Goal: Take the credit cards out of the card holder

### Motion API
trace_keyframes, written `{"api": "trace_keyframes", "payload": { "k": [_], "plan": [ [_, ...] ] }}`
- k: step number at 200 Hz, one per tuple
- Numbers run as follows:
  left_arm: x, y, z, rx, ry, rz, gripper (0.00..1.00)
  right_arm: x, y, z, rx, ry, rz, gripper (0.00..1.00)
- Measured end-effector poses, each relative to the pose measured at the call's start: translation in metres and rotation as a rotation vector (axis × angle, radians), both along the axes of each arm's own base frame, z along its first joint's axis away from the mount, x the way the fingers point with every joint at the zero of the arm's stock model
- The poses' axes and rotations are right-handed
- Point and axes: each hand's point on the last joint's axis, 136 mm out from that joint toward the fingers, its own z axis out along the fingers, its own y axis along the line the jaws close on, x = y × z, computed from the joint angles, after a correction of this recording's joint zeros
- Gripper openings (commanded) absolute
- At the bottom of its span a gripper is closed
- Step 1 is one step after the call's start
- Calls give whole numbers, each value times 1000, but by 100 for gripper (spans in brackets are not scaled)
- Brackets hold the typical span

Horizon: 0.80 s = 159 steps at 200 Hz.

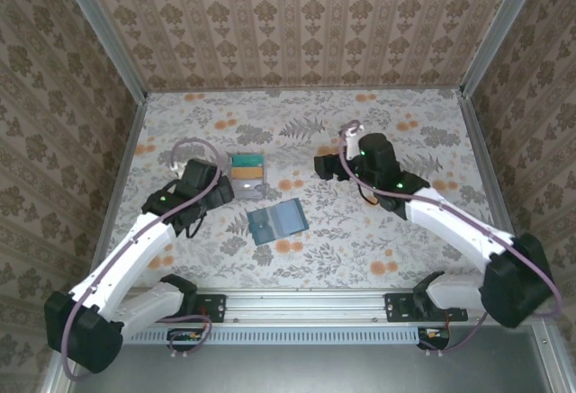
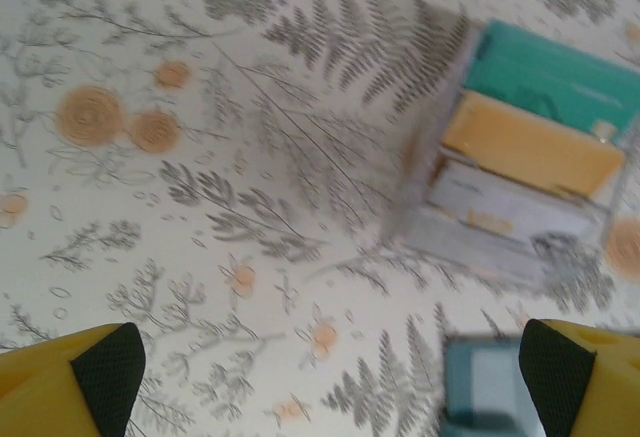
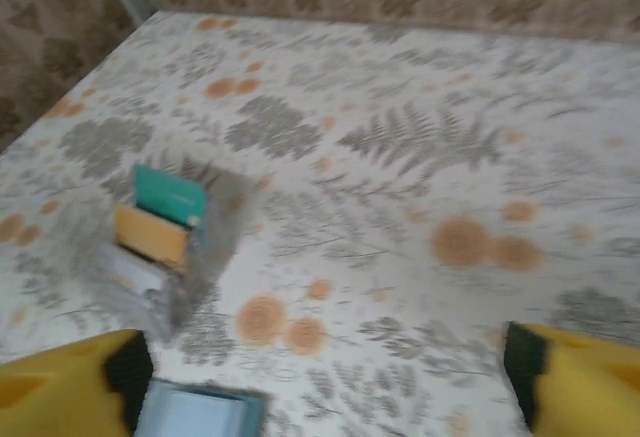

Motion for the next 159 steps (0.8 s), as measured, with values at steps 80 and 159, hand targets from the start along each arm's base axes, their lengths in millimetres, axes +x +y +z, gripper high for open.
{"api": "trace_keyframes", "payload": {
  "k": [80, 159],
  "plan": [
    [62, 117, -29, 158, 11, 211, 100, -12, -120, -29, -193, -95, -413, 100],
    [90, 124, -85, 353, -32, 127, 100, 28, -192, -97, -369, 41, -617, 100]
  ]
}}
